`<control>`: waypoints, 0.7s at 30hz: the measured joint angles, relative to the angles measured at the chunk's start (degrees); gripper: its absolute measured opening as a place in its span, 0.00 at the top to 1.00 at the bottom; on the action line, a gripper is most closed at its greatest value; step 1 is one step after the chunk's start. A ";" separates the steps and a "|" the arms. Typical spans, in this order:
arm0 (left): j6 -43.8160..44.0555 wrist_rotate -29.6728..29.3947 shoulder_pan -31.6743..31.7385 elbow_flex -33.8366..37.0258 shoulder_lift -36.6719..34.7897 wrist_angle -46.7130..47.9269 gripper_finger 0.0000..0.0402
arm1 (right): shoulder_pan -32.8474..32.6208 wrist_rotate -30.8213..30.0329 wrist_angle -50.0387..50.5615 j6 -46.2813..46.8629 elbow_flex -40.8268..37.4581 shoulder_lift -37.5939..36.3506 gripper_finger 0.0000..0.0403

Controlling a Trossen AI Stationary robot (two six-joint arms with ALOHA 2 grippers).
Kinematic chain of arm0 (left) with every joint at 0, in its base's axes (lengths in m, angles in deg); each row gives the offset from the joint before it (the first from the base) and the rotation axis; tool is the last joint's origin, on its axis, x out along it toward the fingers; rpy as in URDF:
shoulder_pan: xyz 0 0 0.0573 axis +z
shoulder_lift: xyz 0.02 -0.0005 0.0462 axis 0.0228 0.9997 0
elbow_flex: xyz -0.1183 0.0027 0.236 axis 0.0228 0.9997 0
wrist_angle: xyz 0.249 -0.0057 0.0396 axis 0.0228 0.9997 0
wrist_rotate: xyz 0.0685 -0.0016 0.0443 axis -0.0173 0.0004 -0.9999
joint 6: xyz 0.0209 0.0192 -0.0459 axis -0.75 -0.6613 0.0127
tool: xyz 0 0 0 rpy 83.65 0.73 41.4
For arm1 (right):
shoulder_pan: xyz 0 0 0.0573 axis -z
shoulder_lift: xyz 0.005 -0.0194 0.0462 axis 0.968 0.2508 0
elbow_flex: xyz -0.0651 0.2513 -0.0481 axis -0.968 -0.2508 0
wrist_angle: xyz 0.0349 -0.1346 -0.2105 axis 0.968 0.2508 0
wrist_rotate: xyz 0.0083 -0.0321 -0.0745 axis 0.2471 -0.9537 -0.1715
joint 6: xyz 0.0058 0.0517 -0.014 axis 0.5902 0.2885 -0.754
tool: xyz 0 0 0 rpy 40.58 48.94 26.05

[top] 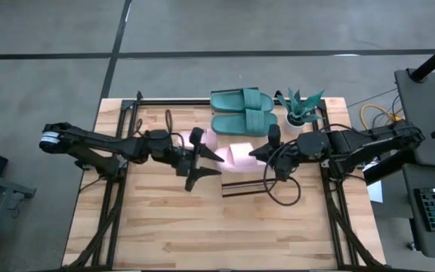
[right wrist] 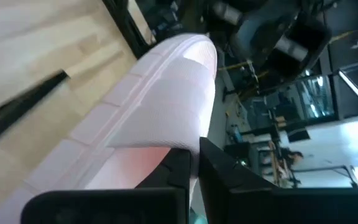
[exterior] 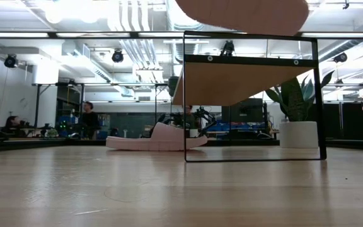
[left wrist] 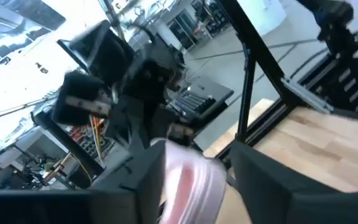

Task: Pick and place slides into the shelf
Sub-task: Put the bottom pink slide on the shelf

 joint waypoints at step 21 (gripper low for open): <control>25.00 -0.34 0.01 2.83 -17.56 19.75 0.35 | 3.53 -7.87 0.49 -11.71 -0.92 10.46 0.98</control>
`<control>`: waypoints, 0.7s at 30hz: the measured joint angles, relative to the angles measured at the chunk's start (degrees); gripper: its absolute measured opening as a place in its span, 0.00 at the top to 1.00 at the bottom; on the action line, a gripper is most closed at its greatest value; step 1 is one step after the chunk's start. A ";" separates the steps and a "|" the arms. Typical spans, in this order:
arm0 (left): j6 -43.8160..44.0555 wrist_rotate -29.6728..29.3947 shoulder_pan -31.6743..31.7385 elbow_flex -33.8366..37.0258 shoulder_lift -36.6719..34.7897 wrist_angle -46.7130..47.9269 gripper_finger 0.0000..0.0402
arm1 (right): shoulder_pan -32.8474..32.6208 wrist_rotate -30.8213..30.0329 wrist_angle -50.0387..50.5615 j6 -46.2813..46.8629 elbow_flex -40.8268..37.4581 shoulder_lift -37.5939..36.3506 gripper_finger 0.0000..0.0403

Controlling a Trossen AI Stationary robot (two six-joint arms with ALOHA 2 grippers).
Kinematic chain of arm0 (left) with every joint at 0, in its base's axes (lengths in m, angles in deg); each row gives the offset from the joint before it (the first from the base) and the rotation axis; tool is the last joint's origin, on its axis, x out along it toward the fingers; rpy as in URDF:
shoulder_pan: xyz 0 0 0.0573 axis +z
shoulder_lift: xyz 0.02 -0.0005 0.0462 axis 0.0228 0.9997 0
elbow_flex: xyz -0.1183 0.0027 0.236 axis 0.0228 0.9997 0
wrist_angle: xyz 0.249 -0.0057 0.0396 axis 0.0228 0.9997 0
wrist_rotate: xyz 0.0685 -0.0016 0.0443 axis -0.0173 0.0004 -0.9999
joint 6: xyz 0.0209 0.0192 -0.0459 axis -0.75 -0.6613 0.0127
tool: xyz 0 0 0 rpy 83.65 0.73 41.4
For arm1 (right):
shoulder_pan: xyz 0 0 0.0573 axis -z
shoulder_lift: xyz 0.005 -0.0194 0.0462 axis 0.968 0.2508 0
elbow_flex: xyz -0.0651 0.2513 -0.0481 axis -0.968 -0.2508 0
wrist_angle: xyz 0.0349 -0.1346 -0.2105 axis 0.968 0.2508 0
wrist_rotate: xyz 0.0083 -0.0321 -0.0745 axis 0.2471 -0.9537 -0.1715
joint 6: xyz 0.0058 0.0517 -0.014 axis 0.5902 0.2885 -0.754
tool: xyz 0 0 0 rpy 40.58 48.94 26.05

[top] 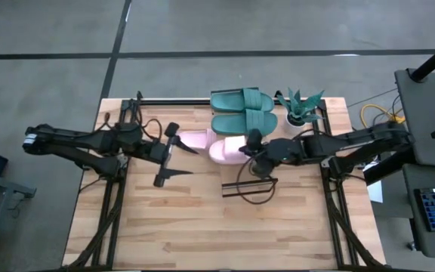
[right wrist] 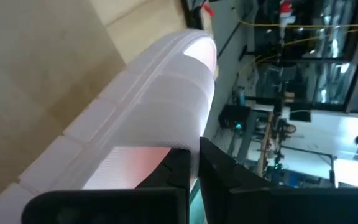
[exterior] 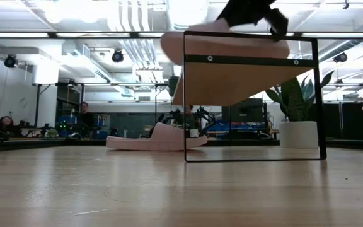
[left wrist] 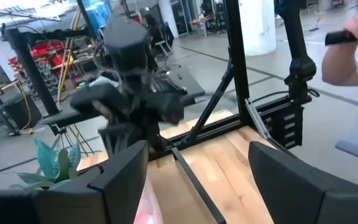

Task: Pick and place slides into the shelf
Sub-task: Put the bottom pink slide on the shelf

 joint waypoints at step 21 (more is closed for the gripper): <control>1.12 -0.15 0.00 4.00 -2.48 3.04 0.35 | 4.93 -0.64 0.07 -6.72 -1.06 2.61 0.98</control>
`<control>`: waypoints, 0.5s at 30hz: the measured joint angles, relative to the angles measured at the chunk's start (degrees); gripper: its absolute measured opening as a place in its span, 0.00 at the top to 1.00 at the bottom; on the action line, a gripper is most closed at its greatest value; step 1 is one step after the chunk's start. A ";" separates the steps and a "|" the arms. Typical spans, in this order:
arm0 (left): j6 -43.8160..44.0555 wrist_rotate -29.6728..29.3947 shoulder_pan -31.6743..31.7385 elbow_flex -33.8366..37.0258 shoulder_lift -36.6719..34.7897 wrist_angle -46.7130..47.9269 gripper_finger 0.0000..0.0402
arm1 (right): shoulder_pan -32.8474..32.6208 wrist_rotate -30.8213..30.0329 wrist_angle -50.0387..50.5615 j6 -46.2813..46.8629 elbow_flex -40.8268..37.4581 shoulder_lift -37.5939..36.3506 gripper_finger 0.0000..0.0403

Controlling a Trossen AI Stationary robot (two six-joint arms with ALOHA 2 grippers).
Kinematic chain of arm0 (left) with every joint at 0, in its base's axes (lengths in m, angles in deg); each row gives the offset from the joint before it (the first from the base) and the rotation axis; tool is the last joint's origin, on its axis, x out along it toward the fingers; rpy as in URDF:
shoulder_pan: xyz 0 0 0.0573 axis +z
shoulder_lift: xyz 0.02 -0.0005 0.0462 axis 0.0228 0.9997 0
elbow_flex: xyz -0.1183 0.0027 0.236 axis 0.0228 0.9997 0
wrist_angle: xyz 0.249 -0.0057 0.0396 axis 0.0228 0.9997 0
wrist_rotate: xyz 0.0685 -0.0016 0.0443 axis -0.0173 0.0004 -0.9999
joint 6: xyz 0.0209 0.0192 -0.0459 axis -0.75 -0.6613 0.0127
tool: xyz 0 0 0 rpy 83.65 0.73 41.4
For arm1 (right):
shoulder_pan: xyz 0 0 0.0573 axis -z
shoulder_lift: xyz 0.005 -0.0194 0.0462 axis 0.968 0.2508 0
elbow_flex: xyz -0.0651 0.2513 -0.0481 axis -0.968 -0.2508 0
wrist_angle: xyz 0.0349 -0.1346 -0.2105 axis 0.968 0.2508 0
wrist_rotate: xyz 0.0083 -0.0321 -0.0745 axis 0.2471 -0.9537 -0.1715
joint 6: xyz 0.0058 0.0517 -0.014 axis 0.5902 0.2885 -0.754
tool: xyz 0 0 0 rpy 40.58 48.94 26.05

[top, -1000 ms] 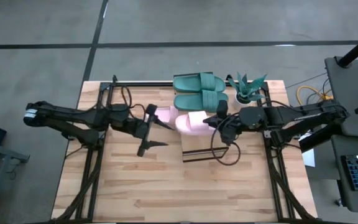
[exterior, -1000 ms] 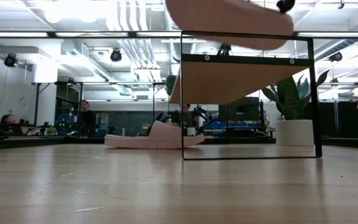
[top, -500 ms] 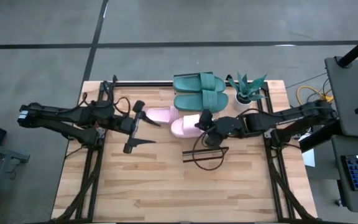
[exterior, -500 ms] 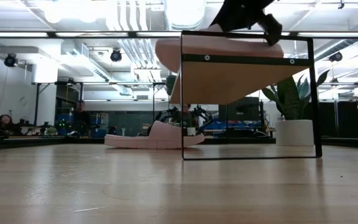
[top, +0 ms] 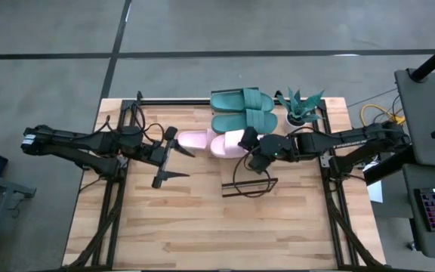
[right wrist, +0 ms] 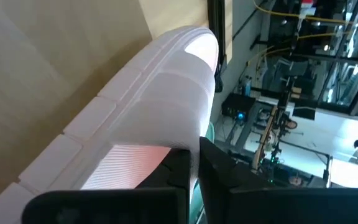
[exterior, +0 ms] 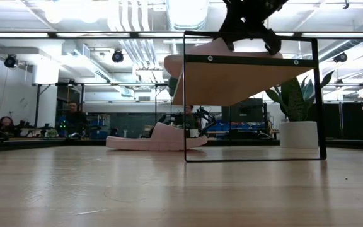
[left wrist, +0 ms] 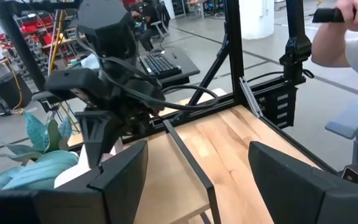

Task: Pick and place slides into the shelf
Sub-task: Put the bottom pink slide on the shelf

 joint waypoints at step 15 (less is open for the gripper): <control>-0.11 -0.07 0.04 0.04 0.66 -0.04 0.35 | 1.90 -0.36 0.42 3.24 -2.72 -0.06 0.87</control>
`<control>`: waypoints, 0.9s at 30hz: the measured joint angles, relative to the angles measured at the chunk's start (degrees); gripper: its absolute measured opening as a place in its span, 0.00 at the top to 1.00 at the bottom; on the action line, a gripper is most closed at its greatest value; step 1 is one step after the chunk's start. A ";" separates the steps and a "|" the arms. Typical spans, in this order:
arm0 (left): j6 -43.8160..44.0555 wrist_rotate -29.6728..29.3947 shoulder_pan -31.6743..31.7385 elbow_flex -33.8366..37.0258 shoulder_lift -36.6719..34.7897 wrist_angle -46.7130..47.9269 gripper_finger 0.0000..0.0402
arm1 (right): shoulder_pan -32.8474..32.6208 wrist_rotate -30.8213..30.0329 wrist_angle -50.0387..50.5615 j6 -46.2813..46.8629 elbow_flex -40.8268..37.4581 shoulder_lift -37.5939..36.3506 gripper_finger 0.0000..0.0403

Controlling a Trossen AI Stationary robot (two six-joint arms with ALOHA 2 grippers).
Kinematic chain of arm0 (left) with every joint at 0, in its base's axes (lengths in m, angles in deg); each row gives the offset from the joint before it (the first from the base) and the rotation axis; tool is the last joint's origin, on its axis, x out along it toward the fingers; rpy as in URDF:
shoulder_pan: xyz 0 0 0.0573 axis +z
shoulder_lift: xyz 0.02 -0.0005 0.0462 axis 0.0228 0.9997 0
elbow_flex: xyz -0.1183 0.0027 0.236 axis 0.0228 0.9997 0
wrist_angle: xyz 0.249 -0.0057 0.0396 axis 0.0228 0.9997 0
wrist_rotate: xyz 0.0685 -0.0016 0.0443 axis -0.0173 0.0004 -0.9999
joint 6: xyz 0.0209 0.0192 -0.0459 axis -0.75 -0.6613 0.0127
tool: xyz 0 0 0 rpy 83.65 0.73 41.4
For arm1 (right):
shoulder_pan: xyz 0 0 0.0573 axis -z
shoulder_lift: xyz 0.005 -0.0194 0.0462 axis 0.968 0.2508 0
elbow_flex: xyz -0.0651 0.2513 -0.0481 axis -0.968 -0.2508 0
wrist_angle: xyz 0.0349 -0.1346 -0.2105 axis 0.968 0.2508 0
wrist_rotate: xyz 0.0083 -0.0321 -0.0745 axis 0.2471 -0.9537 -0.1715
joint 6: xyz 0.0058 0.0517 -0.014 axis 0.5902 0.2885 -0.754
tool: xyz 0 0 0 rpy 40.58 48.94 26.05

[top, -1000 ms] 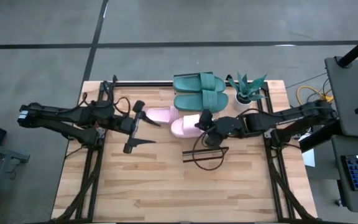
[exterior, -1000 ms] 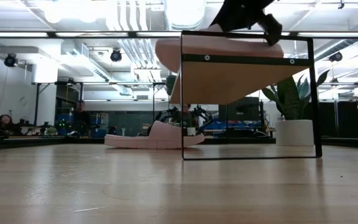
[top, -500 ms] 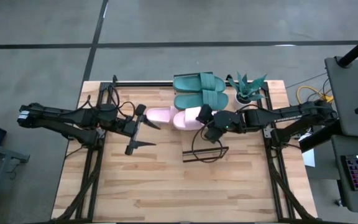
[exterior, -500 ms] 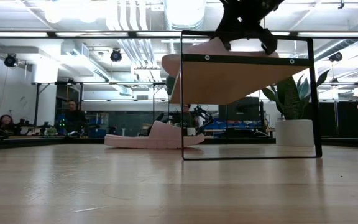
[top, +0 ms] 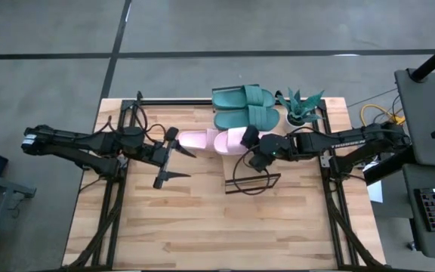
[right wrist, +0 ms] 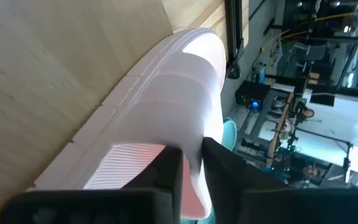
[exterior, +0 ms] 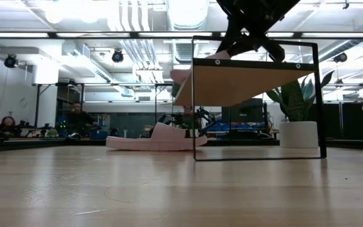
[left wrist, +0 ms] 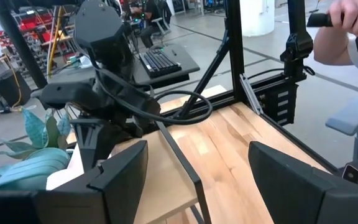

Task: Pick and place slides into the shelf
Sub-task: Put the bottom pink slide on the shelf

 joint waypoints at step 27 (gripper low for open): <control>1.46 0.00 -0.04 0.00 -0.02 1.21 0.35 | -3.09 -2.41 28.97 39.15 15.25 -0.48 0.76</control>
